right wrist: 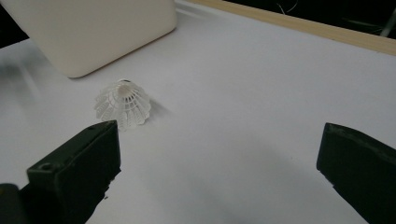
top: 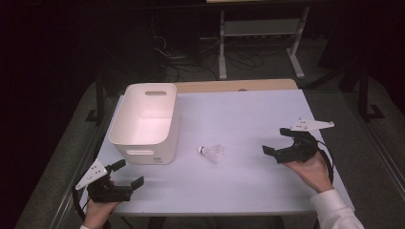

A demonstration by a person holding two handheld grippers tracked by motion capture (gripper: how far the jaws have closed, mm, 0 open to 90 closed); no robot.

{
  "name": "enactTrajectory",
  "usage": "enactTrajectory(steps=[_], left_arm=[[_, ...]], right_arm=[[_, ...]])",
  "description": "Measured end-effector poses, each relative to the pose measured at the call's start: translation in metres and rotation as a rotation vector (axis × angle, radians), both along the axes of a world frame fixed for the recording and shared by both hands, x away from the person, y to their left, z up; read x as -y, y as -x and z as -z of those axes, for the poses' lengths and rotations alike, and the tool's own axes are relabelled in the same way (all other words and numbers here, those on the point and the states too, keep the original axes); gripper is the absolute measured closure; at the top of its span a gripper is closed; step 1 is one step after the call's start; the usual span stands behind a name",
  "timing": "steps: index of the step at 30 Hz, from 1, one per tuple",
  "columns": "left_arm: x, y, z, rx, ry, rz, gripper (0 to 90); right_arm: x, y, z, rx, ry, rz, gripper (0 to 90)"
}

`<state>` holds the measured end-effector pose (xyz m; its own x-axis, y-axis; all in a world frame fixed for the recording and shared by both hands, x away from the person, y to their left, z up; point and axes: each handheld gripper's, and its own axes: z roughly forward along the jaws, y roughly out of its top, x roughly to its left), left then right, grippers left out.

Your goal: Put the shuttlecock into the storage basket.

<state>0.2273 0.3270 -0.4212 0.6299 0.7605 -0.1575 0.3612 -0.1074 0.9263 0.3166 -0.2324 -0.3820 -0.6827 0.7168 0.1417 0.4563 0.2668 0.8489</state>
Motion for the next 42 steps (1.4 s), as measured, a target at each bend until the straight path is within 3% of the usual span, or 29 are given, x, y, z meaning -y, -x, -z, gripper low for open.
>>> enactTrajectory(steps=[10, 42], left_arm=[[0.0, 0.0, 0.0, -0.004, -0.01, 0.007, 0.0], [0.001, 0.0, 0.0, 0.003, -0.003, 0.018, 0.0]], right_arm=[[-0.012, -0.008, -0.01, -0.033, 0.028, -0.05, 0.0], [-0.048, -0.039, -0.039, -0.076, 0.104, -0.193, 0.0]])
